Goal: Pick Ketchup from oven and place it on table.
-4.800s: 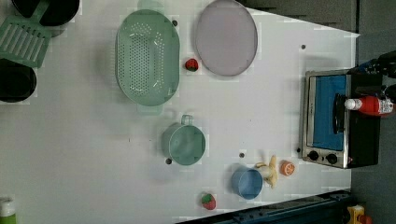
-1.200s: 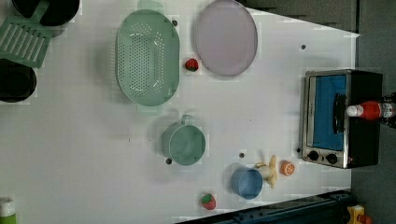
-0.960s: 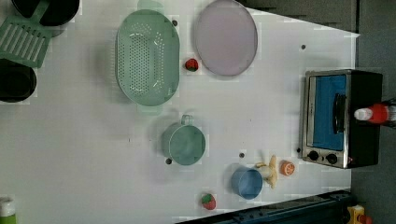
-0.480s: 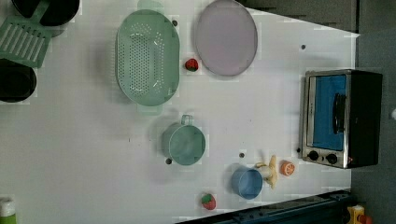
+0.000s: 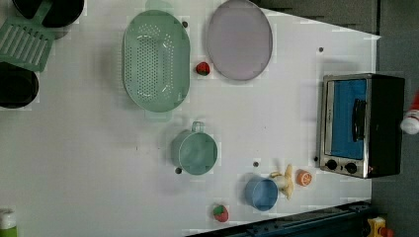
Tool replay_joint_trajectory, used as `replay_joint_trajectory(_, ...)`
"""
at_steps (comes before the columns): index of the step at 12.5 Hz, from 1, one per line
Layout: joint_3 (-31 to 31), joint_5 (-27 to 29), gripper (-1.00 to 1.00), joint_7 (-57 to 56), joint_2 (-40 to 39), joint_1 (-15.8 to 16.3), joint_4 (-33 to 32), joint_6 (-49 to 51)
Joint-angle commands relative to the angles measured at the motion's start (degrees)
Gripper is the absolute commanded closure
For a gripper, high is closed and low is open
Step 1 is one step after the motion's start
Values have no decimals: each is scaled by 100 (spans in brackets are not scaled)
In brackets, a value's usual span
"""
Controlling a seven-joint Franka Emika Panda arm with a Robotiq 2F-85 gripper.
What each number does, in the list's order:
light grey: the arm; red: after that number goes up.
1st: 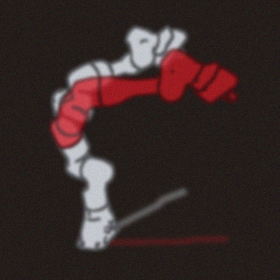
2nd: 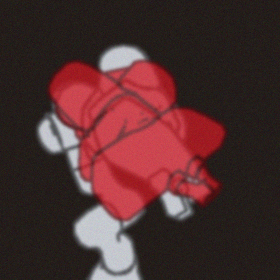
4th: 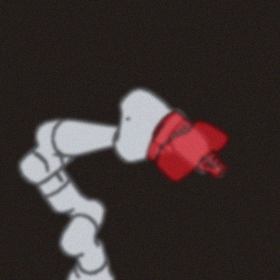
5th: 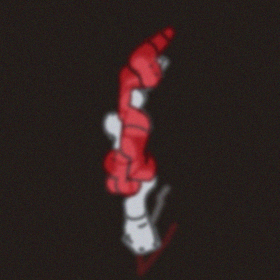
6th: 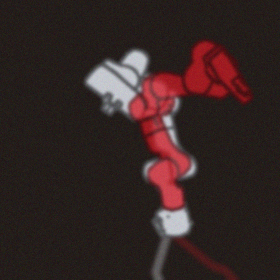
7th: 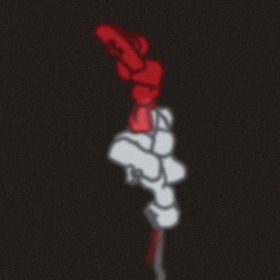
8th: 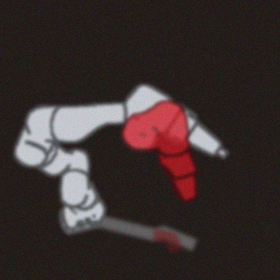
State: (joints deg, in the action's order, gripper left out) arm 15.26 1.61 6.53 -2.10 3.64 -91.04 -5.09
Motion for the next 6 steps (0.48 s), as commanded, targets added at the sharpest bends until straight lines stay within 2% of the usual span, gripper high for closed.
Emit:
replay_joint_trajectory(1,-424,5,-27,-10,-28,240,-588,62)
replay_joint_trajectory(4,-628,5,-27,319,-32,247,-1412,-273)
replay_joint_trajectory(6,-636,6,-27,318,-47,247,-2089,-943)
